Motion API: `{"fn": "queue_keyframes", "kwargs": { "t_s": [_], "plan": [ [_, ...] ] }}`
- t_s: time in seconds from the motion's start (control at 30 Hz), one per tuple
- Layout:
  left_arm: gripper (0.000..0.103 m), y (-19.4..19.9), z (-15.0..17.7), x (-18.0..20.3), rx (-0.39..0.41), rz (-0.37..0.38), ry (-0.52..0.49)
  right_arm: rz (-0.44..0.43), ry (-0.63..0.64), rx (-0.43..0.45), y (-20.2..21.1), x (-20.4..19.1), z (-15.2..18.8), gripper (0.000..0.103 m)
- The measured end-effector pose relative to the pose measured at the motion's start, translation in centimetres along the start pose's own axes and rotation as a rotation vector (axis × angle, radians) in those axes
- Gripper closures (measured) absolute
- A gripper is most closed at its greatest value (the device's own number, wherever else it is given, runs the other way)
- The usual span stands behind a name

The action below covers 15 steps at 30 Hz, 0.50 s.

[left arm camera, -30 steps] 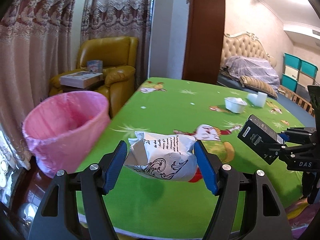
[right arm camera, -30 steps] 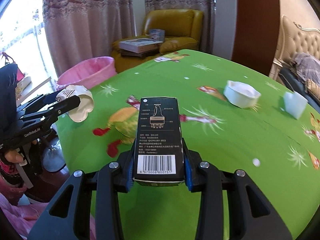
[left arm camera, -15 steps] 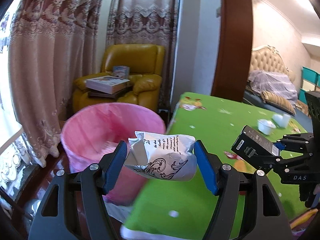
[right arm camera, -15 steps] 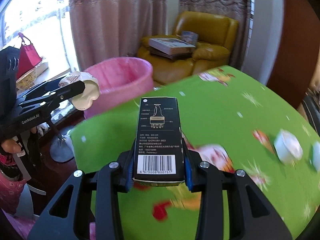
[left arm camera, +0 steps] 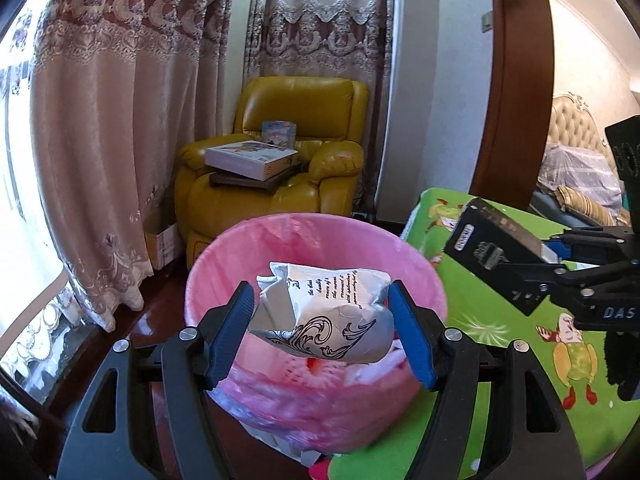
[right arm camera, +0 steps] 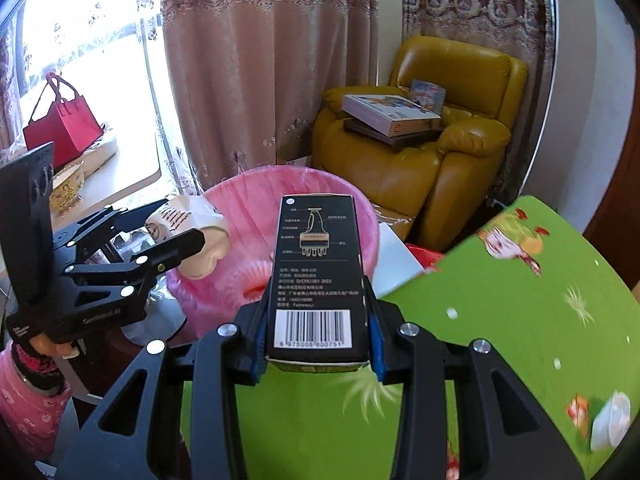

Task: Collect trash
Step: 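Carry the packet and black box to the wastebasket and open both tools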

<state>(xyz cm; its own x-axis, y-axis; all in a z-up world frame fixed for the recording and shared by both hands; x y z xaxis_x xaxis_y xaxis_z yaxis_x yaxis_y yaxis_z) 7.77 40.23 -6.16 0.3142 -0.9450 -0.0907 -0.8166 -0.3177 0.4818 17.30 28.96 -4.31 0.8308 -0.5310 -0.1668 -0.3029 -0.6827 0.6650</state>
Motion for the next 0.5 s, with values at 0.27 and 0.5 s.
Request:
{"fn": "queue_keyframes", "kwargs": {
  "t_s": [0.27,0.5],
  "plan": [
    [0.037,-1.7,-1.7,-2.2,0.016,0.018,0.063,-0.022,0.003,0.025,-3.2,-1.1,-3.3,0.064],
    [0.012,-2.2,-2.3,-3.4,0.048,-0.046,0.138,-0.032,-0.028,0.094,-1.8,0.2,-4.3,0.037]
  ]
}}
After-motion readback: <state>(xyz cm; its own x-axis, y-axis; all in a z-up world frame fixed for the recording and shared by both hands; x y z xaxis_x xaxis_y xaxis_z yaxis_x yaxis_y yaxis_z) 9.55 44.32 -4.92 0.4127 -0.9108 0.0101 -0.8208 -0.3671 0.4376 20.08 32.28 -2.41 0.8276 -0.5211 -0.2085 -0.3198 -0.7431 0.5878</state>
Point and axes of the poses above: each gripper's, at about its wrist camera, not at the fingertips, and y roughly against the way its jaws point, x to its right, z to its underside, the point moved 9 cm from there along -y, roughly the way its jaws point, and after that the axes turned 11 degrees about -y, right-handed, at the moved point
